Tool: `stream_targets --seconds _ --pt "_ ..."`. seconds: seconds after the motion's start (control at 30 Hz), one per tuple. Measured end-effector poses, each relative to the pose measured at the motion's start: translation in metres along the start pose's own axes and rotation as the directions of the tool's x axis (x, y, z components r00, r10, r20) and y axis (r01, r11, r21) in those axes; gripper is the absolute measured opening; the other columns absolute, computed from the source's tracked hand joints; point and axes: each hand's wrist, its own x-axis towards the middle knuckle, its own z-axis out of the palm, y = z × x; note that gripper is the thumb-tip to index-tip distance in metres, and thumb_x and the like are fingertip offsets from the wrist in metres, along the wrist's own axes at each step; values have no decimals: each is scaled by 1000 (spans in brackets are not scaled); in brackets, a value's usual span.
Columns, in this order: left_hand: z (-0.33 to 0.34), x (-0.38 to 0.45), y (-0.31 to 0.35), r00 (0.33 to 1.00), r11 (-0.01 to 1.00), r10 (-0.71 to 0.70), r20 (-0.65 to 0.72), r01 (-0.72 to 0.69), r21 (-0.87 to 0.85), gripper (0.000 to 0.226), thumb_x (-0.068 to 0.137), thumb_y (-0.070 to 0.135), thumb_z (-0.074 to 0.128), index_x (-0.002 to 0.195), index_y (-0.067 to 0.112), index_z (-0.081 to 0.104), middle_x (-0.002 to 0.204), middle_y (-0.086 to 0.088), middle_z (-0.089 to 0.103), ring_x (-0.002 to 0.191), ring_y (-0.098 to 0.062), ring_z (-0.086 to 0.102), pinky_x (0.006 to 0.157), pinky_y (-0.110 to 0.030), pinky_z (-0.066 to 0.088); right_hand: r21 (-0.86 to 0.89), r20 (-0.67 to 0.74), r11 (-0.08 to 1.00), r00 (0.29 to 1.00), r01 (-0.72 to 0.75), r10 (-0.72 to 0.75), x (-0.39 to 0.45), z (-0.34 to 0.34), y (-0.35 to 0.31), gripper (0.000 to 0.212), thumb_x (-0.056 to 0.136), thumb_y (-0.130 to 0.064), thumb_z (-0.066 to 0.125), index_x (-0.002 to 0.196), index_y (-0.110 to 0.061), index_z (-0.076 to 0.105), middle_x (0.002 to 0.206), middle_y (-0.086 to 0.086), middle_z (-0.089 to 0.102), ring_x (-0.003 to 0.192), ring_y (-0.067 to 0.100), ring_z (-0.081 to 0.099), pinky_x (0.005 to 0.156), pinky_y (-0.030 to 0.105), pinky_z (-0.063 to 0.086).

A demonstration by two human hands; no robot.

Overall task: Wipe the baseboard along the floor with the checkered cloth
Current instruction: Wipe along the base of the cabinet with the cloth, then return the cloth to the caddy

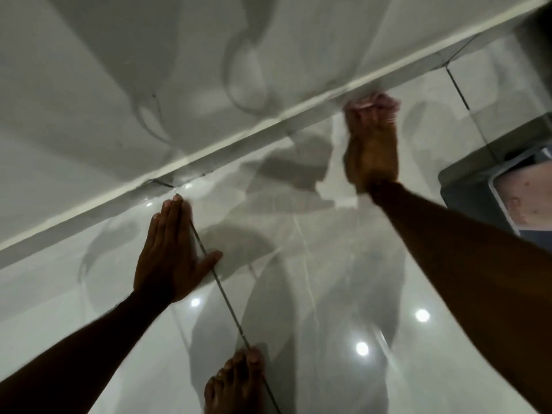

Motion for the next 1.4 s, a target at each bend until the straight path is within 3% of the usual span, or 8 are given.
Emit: stream_targets --seconds 0.17,0.37,0.73,0.83,0.9,1.13,1.27,1.4 --pt "0 2 0 1000 1000 -20 11 20 -3 121 84 78 50 168 7 1 176 -21 8 164 -37 9 132 -50 11 -107 37 936 940 -335 340 59 -29 82 56 98 -12 42 154 -2 38 165 27 34 157 45 27 134 65 12" --pt "2 1 -1 999 999 -29 22 29 28 119 85 81 43 168 9 -5 177 -18 3 165 -31 0 133 -44 4 -202 182 893 881 -402 437 83 -42 122 76 98 -37 31 164 -3 15 174 25 12 162 48 9 136 61 5" --pt "-15 -1 7 997 999 -7 79 4 38 115 90 78 44 164 -2 8 174 -26 11 163 -40 11 132 -53 14 29 132 1000 991 -5 2 -54 14 -125 57 107 -11 35 163 -18 31 174 18 21 164 41 11 135 57 7" --pt "-24 -1 10 992 1000 -1 123 -3 29 121 88 85 43 164 -3 9 174 -27 10 163 -41 10 133 -53 14 179 126 949 951 260 -284 -71 23 -183 68 85 5 47 149 -17 58 158 9 55 155 37 40 132 62 22" --pt "-33 -2 9 981 999 8 192 -15 35 129 83 90 47 164 -3 9 175 -27 9 164 -40 9 133 -52 13 254 239 899 878 356 -416 -77 24 -213 72 89 7 44 152 -26 53 162 -2 51 158 26 36 134 56 18" --pt "-107 -22 18 930 991 114 349 -130 23 123 87 81 51 166 -2 7 176 -23 6 164 -40 7 133 -52 18 565 374 824 876 44 -304 -87 -36 -229 65 91 27 41 149 0 53 162 18 48 158 33 35 135 50 22" --pt "-172 -40 59 912 988 146 384 -157 -2 118 91 82 44 167 3 -1 178 -16 -4 166 -31 -4 133 -45 10 576 441 790 893 -212 -83 -135 -125 -194 61 95 28 39 149 1 53 162 20 47 156 34 38 131 17 19" --pt "-227 -53 115 865 946 300 402 -324 -8 113 93 80 40 167 5 -3 178 -13 -5 165 -28 -7 130 -41 5 541 406 776 908 -325 97 -179 -218 -147 54 99 24 41 146 4 54 158 22 51 152 36 45 132 38 31"
